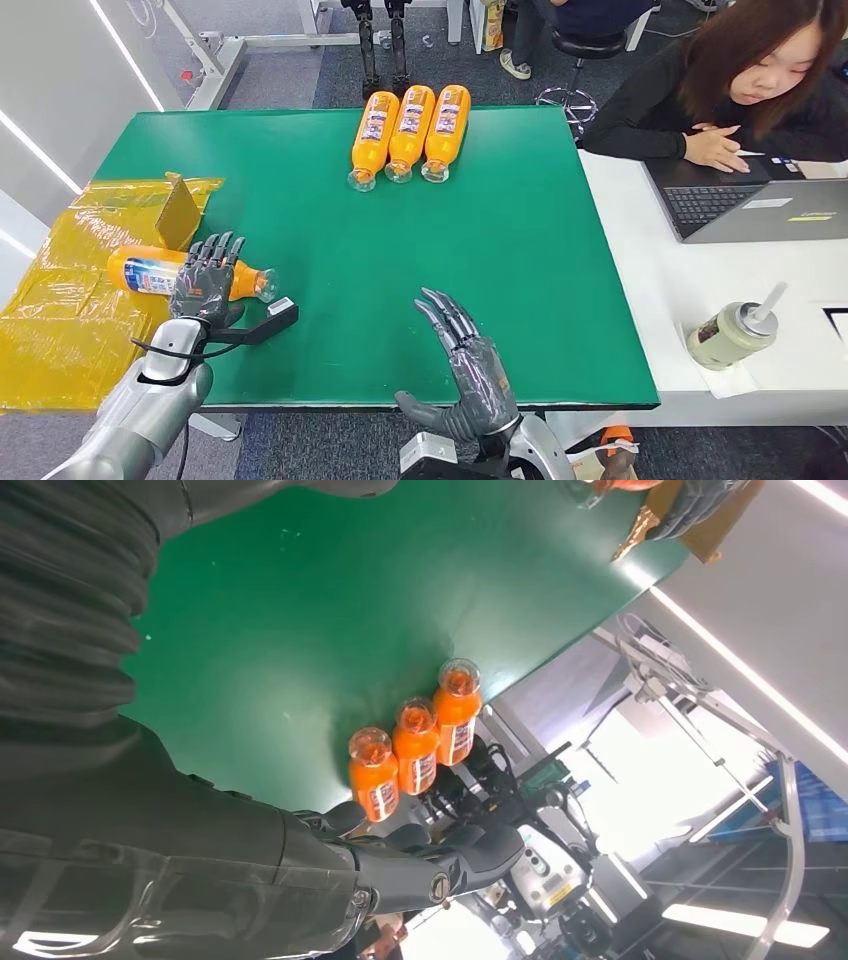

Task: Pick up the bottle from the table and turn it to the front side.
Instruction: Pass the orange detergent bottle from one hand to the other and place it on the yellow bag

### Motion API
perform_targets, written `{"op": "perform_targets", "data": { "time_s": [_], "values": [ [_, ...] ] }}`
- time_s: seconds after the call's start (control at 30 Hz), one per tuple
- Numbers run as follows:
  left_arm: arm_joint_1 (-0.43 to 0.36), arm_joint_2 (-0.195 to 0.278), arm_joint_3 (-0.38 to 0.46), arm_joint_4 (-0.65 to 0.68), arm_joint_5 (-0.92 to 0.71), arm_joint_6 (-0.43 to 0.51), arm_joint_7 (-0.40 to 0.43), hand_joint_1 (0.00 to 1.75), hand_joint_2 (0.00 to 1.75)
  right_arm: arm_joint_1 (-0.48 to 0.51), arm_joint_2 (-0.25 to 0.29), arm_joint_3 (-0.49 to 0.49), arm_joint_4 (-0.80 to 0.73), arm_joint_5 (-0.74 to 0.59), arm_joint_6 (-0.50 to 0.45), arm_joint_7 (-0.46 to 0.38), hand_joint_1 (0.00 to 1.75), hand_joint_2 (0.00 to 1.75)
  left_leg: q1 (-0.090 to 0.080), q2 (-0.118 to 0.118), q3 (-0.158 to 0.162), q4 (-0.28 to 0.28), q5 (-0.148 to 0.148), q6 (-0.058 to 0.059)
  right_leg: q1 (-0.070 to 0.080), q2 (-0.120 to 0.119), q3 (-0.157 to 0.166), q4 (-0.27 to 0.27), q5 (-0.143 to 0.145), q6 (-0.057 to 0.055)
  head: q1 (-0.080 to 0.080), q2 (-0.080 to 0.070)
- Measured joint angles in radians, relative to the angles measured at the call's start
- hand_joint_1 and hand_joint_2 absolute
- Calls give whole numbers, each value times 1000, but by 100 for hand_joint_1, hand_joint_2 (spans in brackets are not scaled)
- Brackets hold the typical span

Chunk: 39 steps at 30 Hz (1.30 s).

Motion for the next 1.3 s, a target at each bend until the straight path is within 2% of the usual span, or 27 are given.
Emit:
{"op": "perform_targets", "data": {
  "time_s": [0.23, 0.37, 0.43, 0.5, 0.6, 0.7, 0.77, 0.87, 1.03, 1.17, 1.3],
  "values": [
    [20, 27, 5, -27, -10, -2, 10, 0, 175, 19, -9, -1, 1, 6, -20, -1, 0, 175, 0, 0, 0, 0, 0, 0, 0, 0, 0, 0, 0, 0, 0, 0],
    [70, 44, 14, -113, -9, -18, 8, 0, 175, 35, -14, -6, 1, 15, -32, -1, 0, 175, 0, 0, 0, -1, 0, 0, 0, 0, 0, 0, 0, 0, 0, 0],
    [107, 53, 25, -177, 11, -40, -20, 0, 175, 40, -18, -7, 1, 17, -37, -3, 0, 175, 0, 0, 0, -1, 0, 0, 0, 0, 0, 0, 0, 0, 0, 0],
    [168, 63, 47, -287, 102, -92, -109, 0, 175, 45, -25, -11, 3, 8, -47, -14, 0, 175, 0, 1, 0, -1, -1, 0, 0, 1, 0, 0, 0, 0, 0, 0],
    [308, 93, 83, -536, 412, -189, -334, 0, 175, 51, -47, -19, 12, -38, -68, -52, 0, 175, 0, 4, 0, -1, -2, -2, 0, 5, -2, -1, -1, 0, 0, 0],
    [408, 115, 102, -753, 675, -224, -505, 0, 175, 50, -70, -28, 24, -75, -78, -80, 0, 175, 0, 3, -1, -1, -3, -1, 0, 4, -2, -1, -2, 1, 0, 0],
    [447, 106, 103, -857, 781, -243, -585, 0, 175, 49, -77, -35, 29, -80, -81, -85, 0, 175, -1, 1, -1, -1, -4, 0, 0, 2, -1, -1, -3, 2, 0, 0],
    [472, 68, 92, -945, 868, -273, -641, 0, 175, 50, -80, -43, 28, -71, -86, -82, 0, 175, -1, 0, -1, 0, -4, 1, 0, 1, 0, -2, -3, 3, 0, 0],
    [473, -35, 33, -974, 966, -329, -668, 0, 175, 82, -90, -63, -9, -54, -105, -67, 0, 175, -1, -1, 0, 0, -3, 2, -1, -1, 1, -2, -2, 3, 0, 0],
    [477, -146, 23, -948, 1149, -410, -715, 0, 175, 140, -95, -94, -53, -75, -144, -66, 0, 175, -2, -3, -1, 0, -4, 3, -1, -2, 1, -2, -3, 3, 0, 0],
    [493, -262, 19, -862, 1262, -417, -753, 0, 175, 179, -96, -124, -98, -110, -172, -66, 0, 175, -2, -3, -1, 1, -5, 4, -1, -2, 1, -2, -3, 4, 0, 0]
  ]
}}
